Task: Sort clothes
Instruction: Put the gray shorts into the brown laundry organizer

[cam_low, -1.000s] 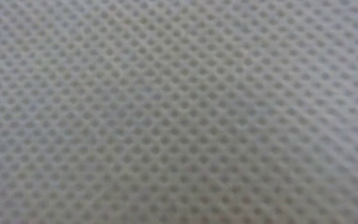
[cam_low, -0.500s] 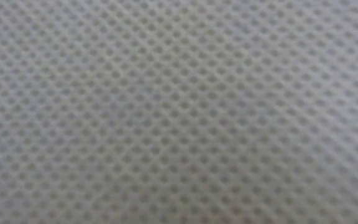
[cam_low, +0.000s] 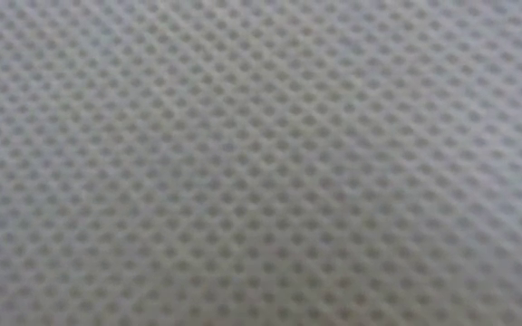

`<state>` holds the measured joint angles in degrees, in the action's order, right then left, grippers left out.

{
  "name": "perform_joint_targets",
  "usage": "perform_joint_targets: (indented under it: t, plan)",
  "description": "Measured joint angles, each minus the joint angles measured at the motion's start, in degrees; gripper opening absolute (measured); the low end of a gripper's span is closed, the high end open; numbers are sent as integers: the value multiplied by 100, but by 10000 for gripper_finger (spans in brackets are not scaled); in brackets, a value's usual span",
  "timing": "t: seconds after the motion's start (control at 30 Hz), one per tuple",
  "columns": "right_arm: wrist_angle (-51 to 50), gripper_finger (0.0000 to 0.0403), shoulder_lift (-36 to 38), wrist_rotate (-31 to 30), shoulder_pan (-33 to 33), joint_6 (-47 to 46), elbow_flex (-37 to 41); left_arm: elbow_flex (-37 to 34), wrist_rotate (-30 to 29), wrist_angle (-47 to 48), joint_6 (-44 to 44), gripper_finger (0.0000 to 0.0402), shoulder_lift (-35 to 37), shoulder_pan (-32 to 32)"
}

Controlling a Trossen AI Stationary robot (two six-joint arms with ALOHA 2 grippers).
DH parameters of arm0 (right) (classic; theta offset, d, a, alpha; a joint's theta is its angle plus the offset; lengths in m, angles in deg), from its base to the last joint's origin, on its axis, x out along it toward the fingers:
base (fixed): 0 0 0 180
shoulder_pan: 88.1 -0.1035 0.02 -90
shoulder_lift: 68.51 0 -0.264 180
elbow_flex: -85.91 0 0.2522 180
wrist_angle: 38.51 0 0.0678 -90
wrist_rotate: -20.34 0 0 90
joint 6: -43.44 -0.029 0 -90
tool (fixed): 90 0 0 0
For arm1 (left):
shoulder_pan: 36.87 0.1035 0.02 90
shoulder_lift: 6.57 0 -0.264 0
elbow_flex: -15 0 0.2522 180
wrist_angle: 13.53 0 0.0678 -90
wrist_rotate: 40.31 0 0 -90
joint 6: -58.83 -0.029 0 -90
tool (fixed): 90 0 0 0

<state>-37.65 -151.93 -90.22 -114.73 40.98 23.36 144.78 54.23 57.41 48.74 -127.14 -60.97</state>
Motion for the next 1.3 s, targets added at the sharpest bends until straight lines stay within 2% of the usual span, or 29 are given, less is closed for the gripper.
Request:
perform_joint_targets:
  t: [0.33,0.6,0.8,1.0,1.17,1.3]
  plan:
    - [5,8,-597,-75,-2,106,4,-441,-12,-381,180,0,9,-2]
    - [98,8,-698,-68,0,295,17,-595,-59,-476,368,0,12,-29]
    - [52,8,-313,3,0,236,33,-110,-133,-68,394,0,11,-39]
    - [-85,8,436,40,-44,54,33,481,-177,370,330,0,11,-32]
    - [-24,8,1002,-2,-126,-18,-187,1046,-253,731,271,0,11,-56]
    - [-462,8,1221,-7,-128,-451,-444,1493,-390,1139,214,0,11,-54]
